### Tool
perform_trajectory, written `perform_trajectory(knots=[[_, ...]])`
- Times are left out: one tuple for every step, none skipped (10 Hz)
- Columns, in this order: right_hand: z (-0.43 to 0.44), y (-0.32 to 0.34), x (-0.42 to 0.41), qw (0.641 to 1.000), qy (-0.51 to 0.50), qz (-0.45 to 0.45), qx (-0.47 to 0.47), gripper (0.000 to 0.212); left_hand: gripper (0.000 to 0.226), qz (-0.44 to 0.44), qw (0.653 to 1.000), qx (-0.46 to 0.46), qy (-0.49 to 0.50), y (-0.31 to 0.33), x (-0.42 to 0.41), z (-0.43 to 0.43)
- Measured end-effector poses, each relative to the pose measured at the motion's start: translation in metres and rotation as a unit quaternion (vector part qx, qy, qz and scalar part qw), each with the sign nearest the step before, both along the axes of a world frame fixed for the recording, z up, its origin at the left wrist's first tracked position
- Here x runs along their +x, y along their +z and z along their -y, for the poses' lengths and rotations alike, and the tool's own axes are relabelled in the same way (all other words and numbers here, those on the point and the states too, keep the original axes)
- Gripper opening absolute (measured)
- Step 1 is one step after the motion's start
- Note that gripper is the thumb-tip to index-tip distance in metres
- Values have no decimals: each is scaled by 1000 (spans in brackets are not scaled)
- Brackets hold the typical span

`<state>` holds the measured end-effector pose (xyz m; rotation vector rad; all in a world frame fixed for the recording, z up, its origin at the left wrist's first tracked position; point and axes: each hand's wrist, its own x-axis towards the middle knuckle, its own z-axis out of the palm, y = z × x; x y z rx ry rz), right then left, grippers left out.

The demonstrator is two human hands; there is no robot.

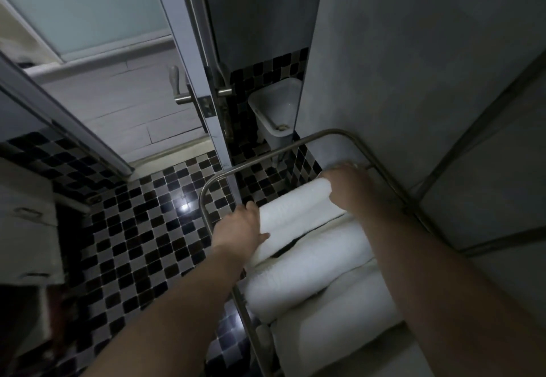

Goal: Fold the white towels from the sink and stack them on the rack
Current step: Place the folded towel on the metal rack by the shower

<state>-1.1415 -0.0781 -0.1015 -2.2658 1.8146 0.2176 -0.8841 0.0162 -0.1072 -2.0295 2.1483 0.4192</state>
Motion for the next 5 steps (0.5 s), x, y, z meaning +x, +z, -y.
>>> perform_trajectory(knots=[[-9,6,6,999,-3,-40,-20,58,60,-31,999,4,-6,5,3,-1],[-25,14,17,997,-58,-41,19,77,63,-55,997,-12,-51,5,13,-5],[-43,29,31,992,-95,6,78,77,71,-102,990,-32,-92,14,29,-11],[-70,43,49,985,-129,74,82,61,75,-162,982,-51,-85,30,48,-26],[-92,58,74,985,-140,93,34,56,81,-172,978,-88,-79,45,69,-39]])
